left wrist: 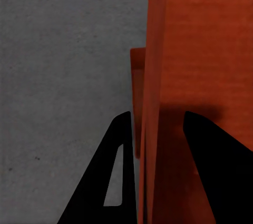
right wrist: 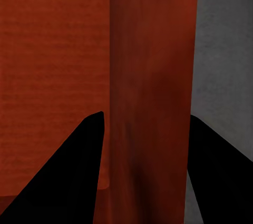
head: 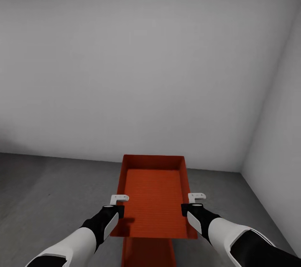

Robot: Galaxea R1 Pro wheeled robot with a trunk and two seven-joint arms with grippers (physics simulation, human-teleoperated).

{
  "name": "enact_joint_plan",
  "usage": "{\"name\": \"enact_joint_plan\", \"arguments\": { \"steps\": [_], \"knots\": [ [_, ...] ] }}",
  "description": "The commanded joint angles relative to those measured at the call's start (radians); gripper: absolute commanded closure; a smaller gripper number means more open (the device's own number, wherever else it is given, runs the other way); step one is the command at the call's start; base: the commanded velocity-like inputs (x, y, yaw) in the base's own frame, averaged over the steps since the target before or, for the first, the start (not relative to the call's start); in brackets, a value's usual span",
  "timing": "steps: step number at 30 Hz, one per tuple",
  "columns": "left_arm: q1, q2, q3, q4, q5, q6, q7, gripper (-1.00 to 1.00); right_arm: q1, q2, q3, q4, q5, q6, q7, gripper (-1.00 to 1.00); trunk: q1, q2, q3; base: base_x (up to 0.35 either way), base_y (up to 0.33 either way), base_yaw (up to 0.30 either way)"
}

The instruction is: Move the two storage containers from the living room to the garage. In the garage, place one container on the floor and stack the other container on top of it (either order is fine).

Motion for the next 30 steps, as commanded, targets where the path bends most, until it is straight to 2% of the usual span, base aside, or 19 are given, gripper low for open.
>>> {"name": "enact_joint_plan", "arguments": {
  "steps": [1, 13, 30],
  "knots": [
    [0.000, -0.002, 0.016, 0.001, -0.005, 0.007, 0.004, 1.00, 0.000, 0.009, 0.088, -0.003, 0.010, -0.034, -0.053, 1.00, 0.000, -0.001, 0.000, 0.000, 0.000, 0.000],
    [0.000, -0.002, 0.016, 0.000, -0.005, 0.007, 0.003, 1.00, 0.000, 0.008, 0.088, -0.003, 0.010, -0.035, -0.054, 1.00, 0.000, -0.001, -0.001, 0.000, 0.000, 0.000],
    [0.000, -0.002, 0.016, 0.000, -0.005, 0.007, 0.003, 1.00, 0.000, 0.009, 0.088, -0.003, 0.010, -0.037, -0.054, 1.00, 0.000, -0.001, -0.027, 0.000, 0.000, 0.000]
  ]
}}
